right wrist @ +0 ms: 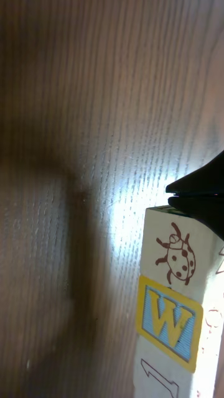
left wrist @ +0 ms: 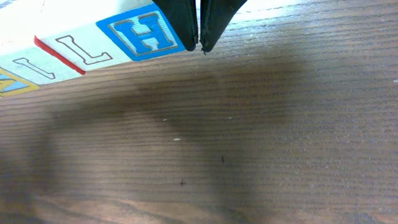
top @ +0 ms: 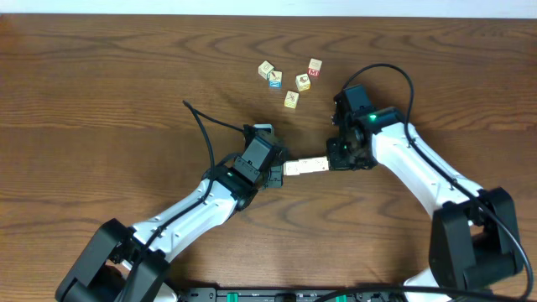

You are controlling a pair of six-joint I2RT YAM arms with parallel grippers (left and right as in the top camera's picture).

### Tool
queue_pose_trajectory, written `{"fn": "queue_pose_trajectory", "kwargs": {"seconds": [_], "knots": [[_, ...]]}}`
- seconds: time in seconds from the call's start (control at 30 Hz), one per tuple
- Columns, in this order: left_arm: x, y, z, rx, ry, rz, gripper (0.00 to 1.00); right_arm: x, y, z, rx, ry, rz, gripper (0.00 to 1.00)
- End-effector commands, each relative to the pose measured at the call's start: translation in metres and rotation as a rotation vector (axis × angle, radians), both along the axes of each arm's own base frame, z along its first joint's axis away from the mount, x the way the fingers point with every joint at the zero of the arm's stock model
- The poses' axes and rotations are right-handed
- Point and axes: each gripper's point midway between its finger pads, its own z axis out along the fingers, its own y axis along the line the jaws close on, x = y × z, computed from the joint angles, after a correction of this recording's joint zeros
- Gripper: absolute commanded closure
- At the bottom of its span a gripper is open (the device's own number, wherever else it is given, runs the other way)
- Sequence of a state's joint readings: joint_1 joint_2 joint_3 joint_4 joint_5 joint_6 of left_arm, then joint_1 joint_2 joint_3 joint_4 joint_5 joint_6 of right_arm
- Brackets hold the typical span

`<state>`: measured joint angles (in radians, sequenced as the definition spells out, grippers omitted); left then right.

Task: Lift 5 blocks
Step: 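Lower the clamped row back down onto the table with both grippers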

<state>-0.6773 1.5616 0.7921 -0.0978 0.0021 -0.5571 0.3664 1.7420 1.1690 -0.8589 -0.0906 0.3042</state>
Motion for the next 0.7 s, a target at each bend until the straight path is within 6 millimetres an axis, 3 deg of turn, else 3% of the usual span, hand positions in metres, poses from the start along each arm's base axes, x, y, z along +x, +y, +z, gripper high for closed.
{"fn": "queue_pose_trajectory", "kwargs": {"seconds": [0.0, 0.67], "knots": [[-0.024, -0.088, 0.052, -0.279, 0.012, -0.257, 0.93, -0.037, 0.091, 0.009, 0.362, 0.151, 0.157, 0.99], [-0.021, -0.092, 0.028, -0.266, 0.047, -0.247, 0.93, -0.038, 0.099, -0.005, 0.354, 0.168, 0.176, 0.99]]}}
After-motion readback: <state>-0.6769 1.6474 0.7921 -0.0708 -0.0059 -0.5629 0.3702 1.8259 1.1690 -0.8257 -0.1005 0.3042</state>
